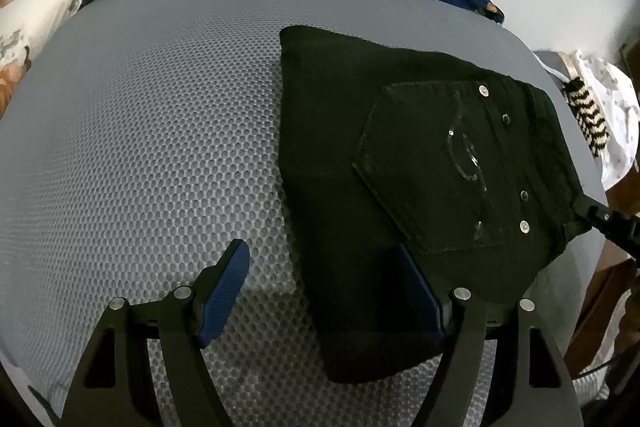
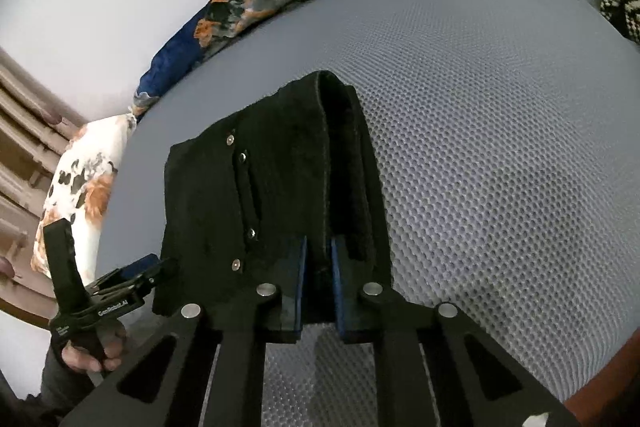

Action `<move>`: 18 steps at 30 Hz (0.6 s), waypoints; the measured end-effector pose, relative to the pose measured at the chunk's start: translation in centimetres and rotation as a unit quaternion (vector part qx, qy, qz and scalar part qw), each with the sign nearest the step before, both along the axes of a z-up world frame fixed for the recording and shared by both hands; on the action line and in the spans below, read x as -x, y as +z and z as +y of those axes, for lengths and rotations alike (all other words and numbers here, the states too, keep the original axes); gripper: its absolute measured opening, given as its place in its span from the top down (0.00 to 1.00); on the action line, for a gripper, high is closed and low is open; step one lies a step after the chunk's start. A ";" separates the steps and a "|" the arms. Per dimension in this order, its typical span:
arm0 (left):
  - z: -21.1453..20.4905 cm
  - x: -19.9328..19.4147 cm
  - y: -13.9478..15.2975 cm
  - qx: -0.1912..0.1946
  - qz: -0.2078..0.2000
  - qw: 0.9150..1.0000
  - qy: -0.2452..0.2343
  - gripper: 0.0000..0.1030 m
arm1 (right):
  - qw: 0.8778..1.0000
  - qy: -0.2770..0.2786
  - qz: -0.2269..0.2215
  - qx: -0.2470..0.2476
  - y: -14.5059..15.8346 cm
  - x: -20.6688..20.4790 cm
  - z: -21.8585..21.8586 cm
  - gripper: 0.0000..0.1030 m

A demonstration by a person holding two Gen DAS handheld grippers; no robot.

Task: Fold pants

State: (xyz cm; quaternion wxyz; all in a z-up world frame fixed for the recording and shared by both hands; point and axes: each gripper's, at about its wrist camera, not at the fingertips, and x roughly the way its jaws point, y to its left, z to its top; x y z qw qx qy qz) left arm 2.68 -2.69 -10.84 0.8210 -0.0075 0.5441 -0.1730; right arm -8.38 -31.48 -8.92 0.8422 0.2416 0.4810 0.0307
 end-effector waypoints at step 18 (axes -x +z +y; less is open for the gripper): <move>-2.9 -0.3 -1.0 -0.017 0.000 1.000 -0.007 0.25 | 0.999 -0.006 0.021 0.034 -0.5 -0.9 0.5 0.83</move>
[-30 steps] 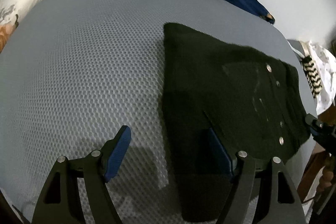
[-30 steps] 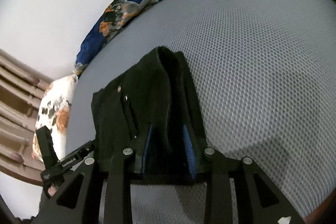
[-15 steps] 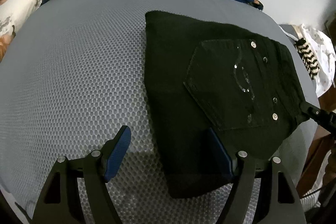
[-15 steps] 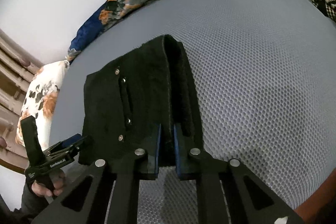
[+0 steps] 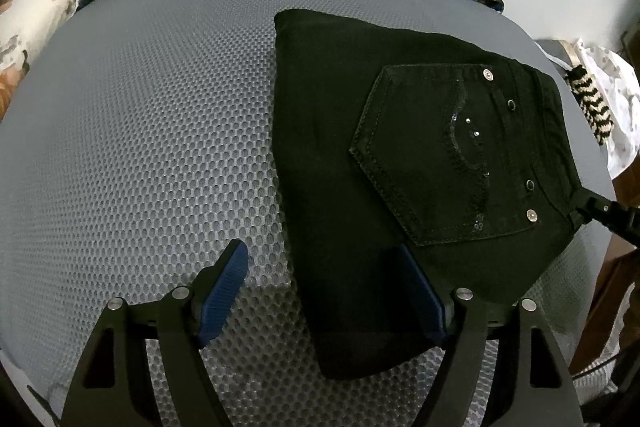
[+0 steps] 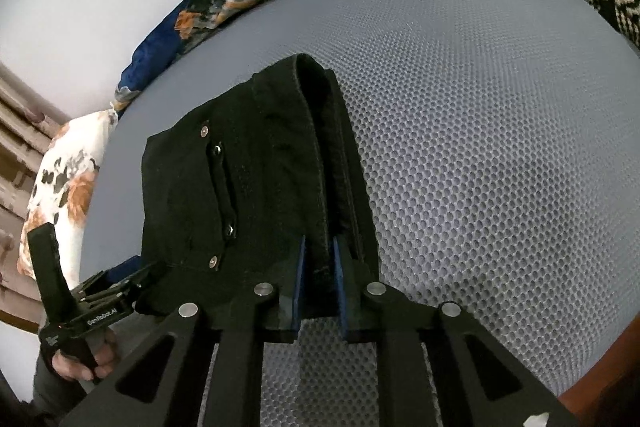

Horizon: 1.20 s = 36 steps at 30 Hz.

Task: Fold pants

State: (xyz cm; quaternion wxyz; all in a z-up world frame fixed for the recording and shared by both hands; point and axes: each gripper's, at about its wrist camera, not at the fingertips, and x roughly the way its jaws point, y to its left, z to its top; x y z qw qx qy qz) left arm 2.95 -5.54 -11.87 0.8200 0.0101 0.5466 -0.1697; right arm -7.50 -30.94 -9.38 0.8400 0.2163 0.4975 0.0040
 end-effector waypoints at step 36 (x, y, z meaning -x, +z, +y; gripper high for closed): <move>3.7 -6.6 -1.5 0.181 0.098 0.979 -0.003 0.25 | 0.982 0.077 0.023 -0.172 -4.3 -5.2 -4.9 0.40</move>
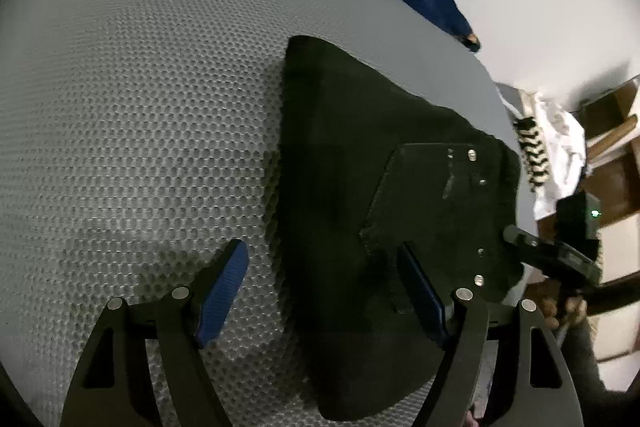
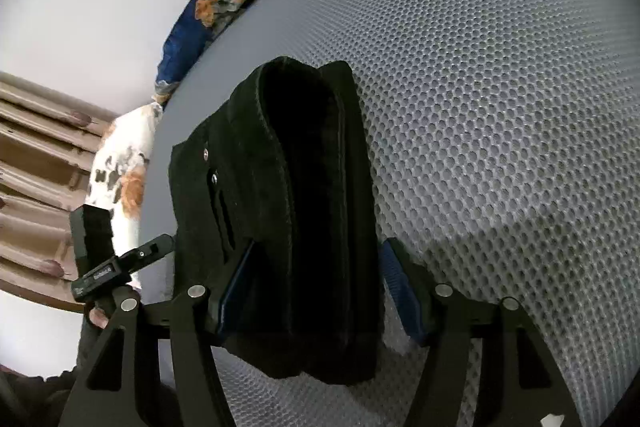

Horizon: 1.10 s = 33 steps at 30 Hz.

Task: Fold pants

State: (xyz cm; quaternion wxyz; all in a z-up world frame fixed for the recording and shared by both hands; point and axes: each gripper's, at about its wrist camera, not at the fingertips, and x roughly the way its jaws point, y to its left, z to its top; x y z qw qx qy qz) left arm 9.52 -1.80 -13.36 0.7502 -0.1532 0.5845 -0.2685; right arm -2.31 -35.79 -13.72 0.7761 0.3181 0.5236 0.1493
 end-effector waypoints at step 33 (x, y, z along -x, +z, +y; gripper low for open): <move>1.9 2.2 0.6 0.016 -0.063 0.998 -0.010 0.64 | 0.995 0.017 -0.034 -0.090 -0.7 -3.3 1.6 0.74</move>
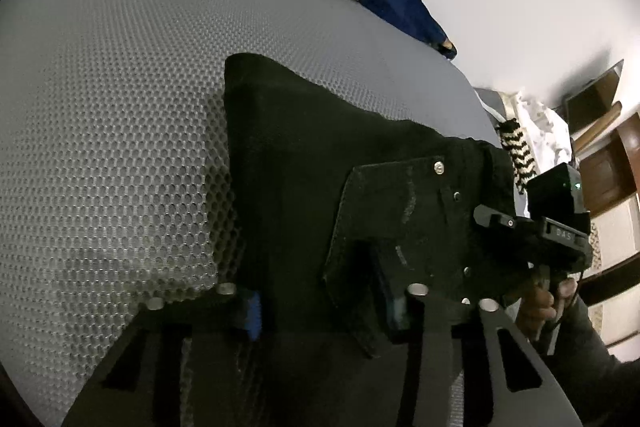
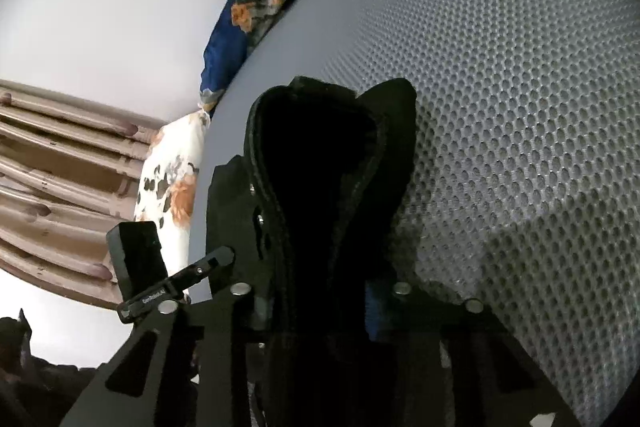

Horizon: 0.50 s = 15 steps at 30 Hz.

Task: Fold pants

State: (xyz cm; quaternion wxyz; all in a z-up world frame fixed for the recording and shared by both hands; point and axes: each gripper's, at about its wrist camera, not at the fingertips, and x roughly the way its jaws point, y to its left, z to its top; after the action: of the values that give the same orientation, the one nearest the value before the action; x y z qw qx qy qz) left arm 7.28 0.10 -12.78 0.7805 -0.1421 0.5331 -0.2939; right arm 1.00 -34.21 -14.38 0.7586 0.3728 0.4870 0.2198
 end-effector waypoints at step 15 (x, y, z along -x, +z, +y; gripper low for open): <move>2.5 -2.0 3.7 -0.049 -0.045 0.997 0.034 0.81 | 0.999 0.004 -0.035 0.022 4.1 -5.6 3.4 0.77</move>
State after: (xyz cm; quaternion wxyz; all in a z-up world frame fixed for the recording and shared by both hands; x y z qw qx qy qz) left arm 9.32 2.58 -9.07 0.8196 -0.1088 0.5055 -0.2468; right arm 6.63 -30.78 -10.27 0.7825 0.3463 0.4662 0.2246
